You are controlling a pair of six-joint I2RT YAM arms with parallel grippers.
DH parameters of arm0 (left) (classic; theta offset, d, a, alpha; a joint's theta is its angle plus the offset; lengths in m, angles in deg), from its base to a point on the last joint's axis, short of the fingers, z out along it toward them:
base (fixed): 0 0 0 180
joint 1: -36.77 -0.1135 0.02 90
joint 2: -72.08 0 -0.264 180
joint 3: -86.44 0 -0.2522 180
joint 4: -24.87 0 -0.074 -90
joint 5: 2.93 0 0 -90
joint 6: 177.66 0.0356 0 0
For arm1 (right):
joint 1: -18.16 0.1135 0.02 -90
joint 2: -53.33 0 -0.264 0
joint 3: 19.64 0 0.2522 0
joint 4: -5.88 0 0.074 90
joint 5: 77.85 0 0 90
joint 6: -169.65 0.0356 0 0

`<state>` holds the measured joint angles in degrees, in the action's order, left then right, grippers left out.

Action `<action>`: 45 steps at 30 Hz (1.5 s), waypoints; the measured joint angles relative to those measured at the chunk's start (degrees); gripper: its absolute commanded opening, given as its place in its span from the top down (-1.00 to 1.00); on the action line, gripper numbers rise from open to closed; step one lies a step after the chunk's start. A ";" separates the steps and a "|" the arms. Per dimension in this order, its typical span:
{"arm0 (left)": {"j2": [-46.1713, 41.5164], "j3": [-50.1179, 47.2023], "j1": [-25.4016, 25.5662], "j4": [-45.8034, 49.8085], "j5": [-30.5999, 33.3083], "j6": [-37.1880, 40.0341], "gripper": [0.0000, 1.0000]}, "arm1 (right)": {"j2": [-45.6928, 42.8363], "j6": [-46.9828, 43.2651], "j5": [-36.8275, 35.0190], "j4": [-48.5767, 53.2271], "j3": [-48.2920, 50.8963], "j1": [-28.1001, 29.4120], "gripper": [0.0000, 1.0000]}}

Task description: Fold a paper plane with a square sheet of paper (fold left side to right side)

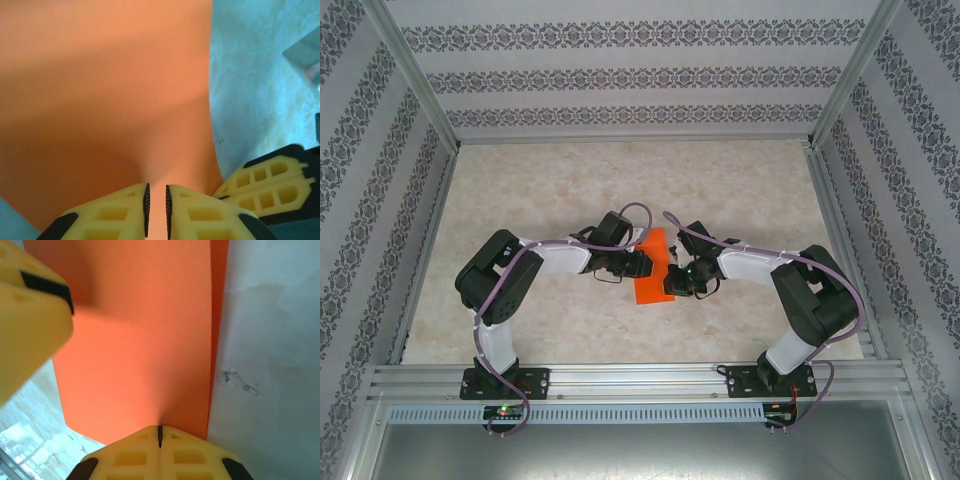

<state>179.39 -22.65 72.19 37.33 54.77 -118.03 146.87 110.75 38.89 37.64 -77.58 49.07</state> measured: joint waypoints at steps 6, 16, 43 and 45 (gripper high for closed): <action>0.11 2.12 -2.14 0.35 -0.02 1.03 0.61 | 0.00 0.00 0.00 0.02 -0.02 0.00 0.97; 3.89 4.11 -2.34 -0.44 1.33 1.66 0.62 | 0.04 -0.85 -0.44 0.63 -0.33 0.00 0.97; 4.33 0.96 -9.14 -8.48 2.47 1.20 0.61 | -0.02 -1.49 -0.83 -0.11 0.00 -0.02 0.98; 4.74 1.49 -9.97 -8.48 2.34 1.20 0.61 | -0.07 -1.49 -0.83 -0.26 0.09 -0.02 0.98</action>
<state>184.13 -21.17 62.23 28.85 57.11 -116.82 146.80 109.26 38.06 37.37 -77.50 49.05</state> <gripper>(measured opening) 0.197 0.053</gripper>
